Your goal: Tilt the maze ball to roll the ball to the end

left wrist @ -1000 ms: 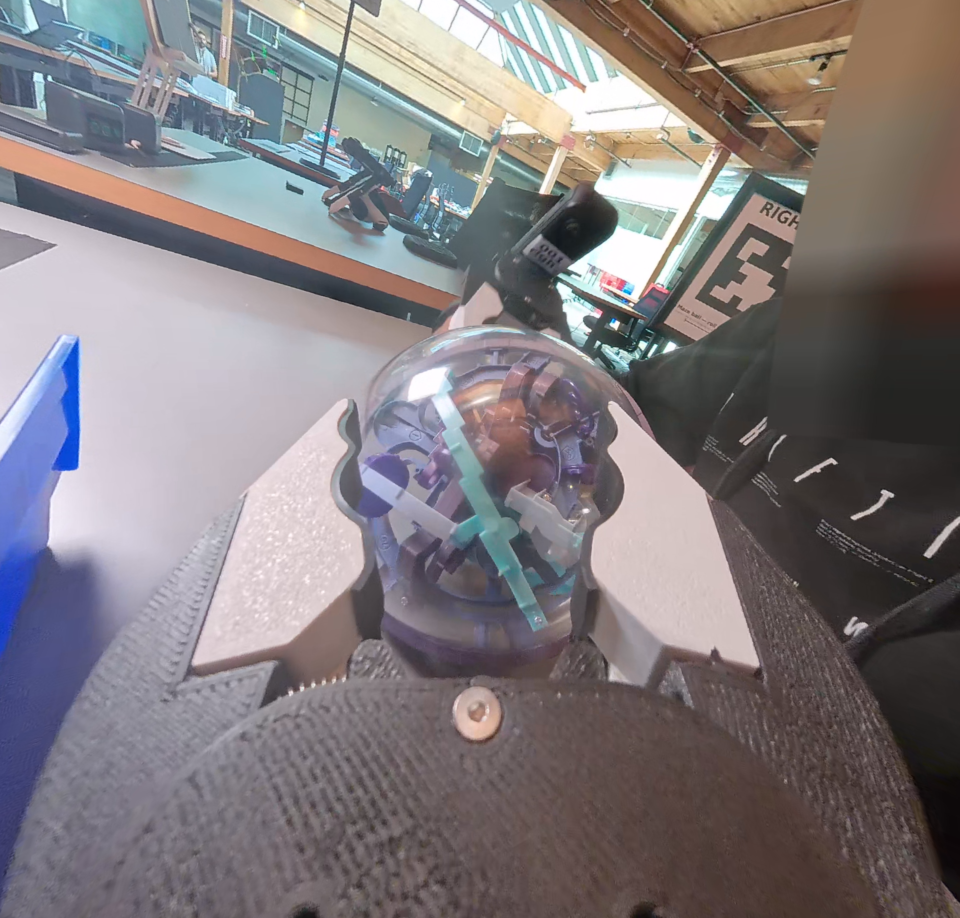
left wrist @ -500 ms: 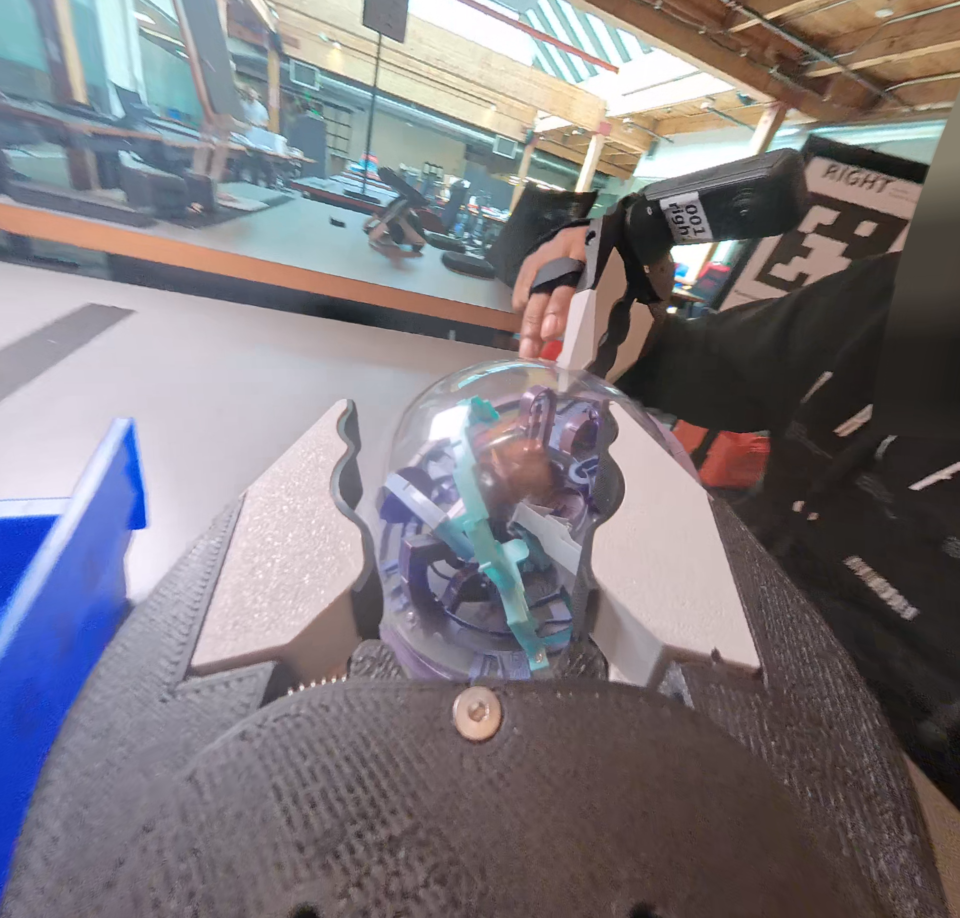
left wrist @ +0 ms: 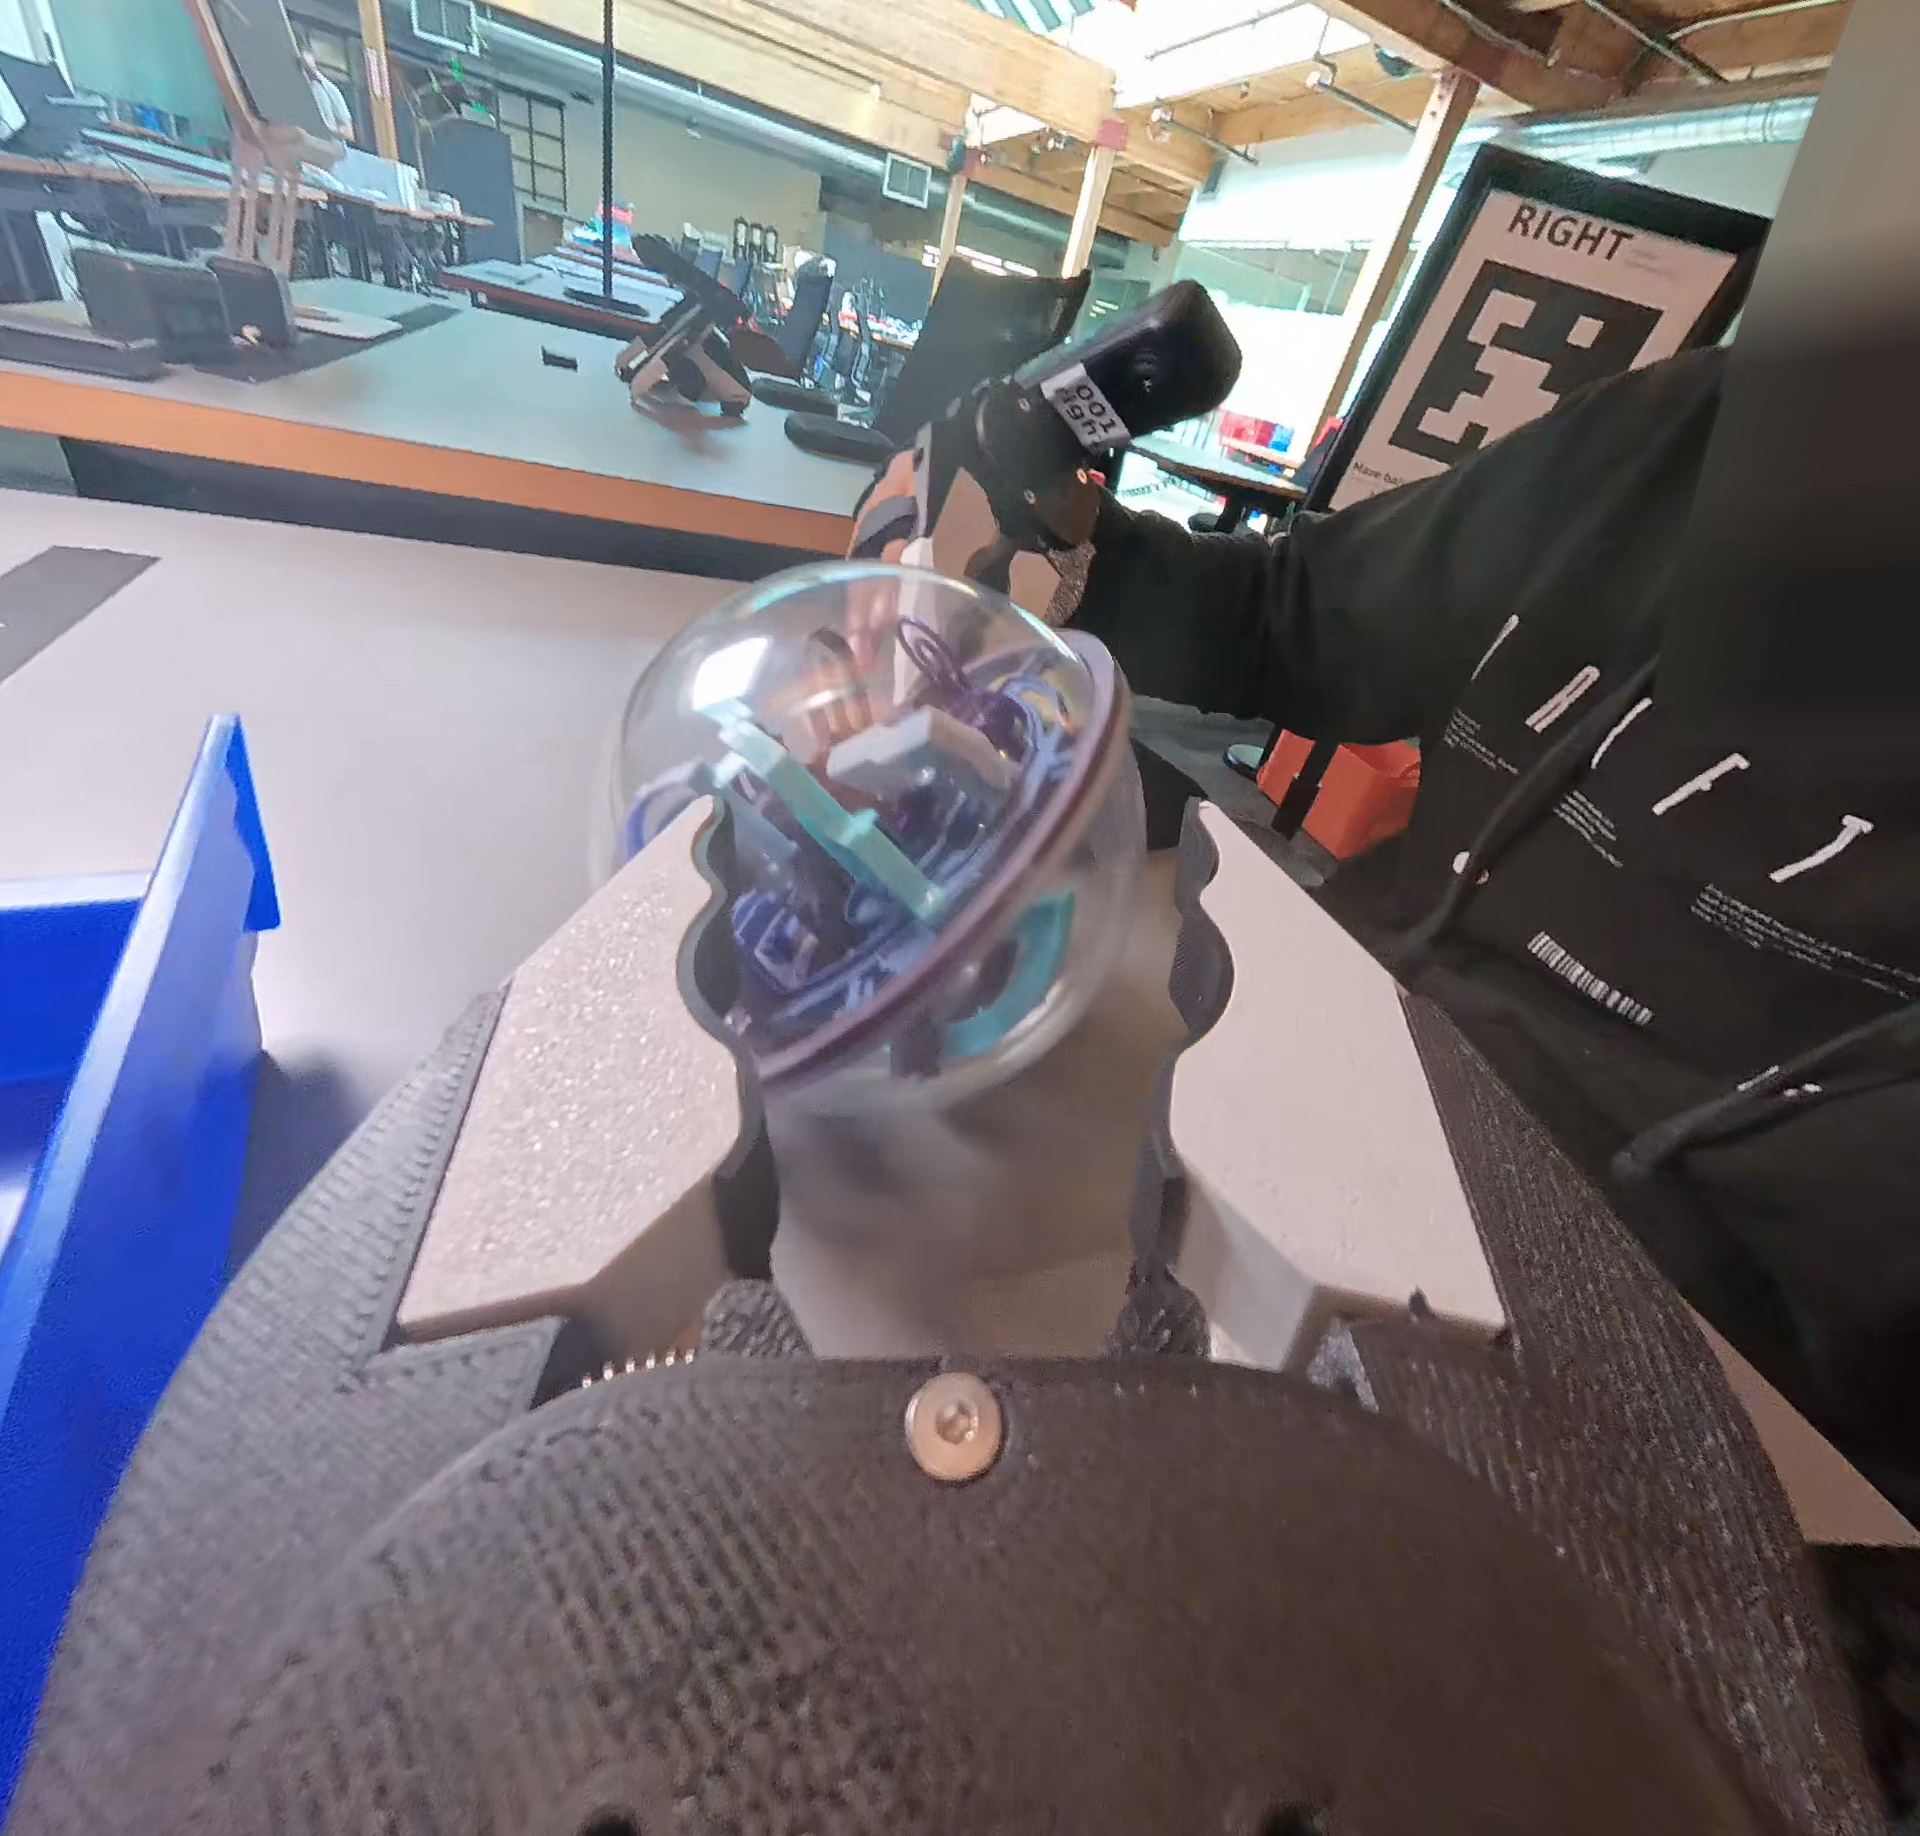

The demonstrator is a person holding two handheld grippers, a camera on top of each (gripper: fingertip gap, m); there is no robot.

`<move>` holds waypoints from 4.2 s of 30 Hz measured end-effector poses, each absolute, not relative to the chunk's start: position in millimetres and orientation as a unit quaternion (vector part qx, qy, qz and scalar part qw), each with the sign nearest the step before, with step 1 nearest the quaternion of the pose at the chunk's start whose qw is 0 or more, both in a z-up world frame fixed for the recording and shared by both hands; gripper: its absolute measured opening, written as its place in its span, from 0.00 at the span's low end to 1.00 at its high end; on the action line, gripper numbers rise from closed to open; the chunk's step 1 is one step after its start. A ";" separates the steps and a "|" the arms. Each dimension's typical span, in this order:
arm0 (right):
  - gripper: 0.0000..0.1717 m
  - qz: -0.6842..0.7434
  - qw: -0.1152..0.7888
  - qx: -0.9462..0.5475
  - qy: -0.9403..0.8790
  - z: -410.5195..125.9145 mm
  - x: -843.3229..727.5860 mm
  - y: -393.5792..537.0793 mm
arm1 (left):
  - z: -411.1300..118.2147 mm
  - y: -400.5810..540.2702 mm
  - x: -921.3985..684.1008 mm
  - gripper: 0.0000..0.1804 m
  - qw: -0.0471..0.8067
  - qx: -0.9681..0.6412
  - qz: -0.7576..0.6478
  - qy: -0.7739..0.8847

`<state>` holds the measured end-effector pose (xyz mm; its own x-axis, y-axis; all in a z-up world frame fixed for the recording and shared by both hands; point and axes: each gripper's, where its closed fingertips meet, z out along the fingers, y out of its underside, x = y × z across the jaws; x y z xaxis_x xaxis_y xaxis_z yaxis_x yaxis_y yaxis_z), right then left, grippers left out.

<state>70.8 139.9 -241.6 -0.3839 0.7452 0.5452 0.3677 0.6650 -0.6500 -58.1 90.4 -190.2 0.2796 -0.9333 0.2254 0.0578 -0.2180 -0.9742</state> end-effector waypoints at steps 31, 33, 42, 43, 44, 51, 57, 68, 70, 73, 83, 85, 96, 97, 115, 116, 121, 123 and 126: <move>0.05 0.458 0.339 -0.515 -0.641 -266.6 73.4 167.9 | -181.7 124.4 -32.9 0.06 0.588 -0.630 -0.311 0.402; 0.05 0.477 0.330 -0.518 -0.629 -265.5 73.6 170.0 | -181.1 126.3 -33.9 0.11 0.595 -0.628 -0.294 0.405; 0.05 0.523 0.302 -0.522 -0.602 -262.2 72.1 177.8 | -211.5 118.8 -47.2 0.30 0.544 -0.655 -0.344 0.396; 0.05 0.526 0.300 -0.523 -0.600 -262.1 72.0 178.6 | -211.0 119.3 -47.2 0.29 0.548 -0.652 -0.346 0.394; 0.05 0.529 0.297 -0.524 -0.597 -262.0 72.0 179.4 | -210.0 120.1 -46.8 0.29 0.552 -0.650 -0.345 0.393; 0.06 0.545 0.276 -0.541 -0.578 -262.4 72.0 185.1 | -207.6 120.8 -44.7 0.27 0.556 -0.652 -0.320 0.405; 0.05 0.532 0.268 -0.558 -0.578 -268.8 73.3 188.7 | -191.7 127.1 -39.3 0.10 0.585 -0.638 -0.304 0.398; 0.03 0.543 0.260 -0.506 -0.618 -264.9 64.7 149.9 | -186.5 125.7 -61.8 0.03 0.602 -0.633 -0.319 0.368; 0.03 0.536 0.267 -0.499 -0.626 -264.5 64.5 147.9 | -186.5 124.1 -62.3 0.03 0.600 -0.631 -0.328 0.365; 0.03 0.535 0.269 -0.494 -0.630 -264.5 65.7 146.0 | -185.9 122.7 -60.8 0.03 0.600 -0.627 -0.339 0.363; 0.03 0.527 0.311 -0.462 -0.641 -253.8 70.8 140.6 | -194.1 116.3 -63.5 0.03 0.584 -0.630 -0.355 0.368; 0.03 0.523 0.319 -0.457 -0.645 -253.2 71.4 139.0 | -194.3 115.5 -63.3 0.03 0.584 -0.628 -0.360 0.368; 0.03 0.515 0.331 -0.473 -0.633 -257.0 70.4 148.8 | -191.4 110.9 -57.4 0.03 0.581 -0.622 -0.367 0.376; 0.03 0.516 0.331 -0.477 -0.630 -257.8 70.1 150.8 | -191.0 110.2 -56.3 0.03 0.580 -0.621 -0.367 0.378; 0.03 0.501 0.337 -0.504 -0.617 -261.7 68.6 163.9 | -186.4 94.8 -39.7 0.04 0.556 -0.610 -0.381 0.416; 0.04 0.497 0.339 -0.505 -0.619 -262.5 69.0 164.8 | -185.4 92.6 -36.9 0.04 0.553 -0.607 -0.384 0.421; 0.03 0.486 0.342 -0.507 -0.624 -264.6 70.4 166.5 | -182.9 86.3 -28.6 0.04 0.544 -0.601 -0.391 0.436; 0.03 0.484 0.343 -0.507 -0.625 -265.0 70.6 167.0 | -182.7 85.8 -27.8 0.04 0.544 -0.601 -0.391 0.437; 0.04 0.481 0.344 -0.508 -0.626 -265.6 70.9 167.6 | -182.1 85.5 -26.0 0.04 0.543 -0.599 -0.392 0.439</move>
<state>70.9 167.6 -265.6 -0.2476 0.9671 -0.0580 0.3052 0.0211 -0.9521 -26.0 85.5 -182.1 0.3084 -0.9512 -0.0074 -0.0997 -0.0246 -0.9947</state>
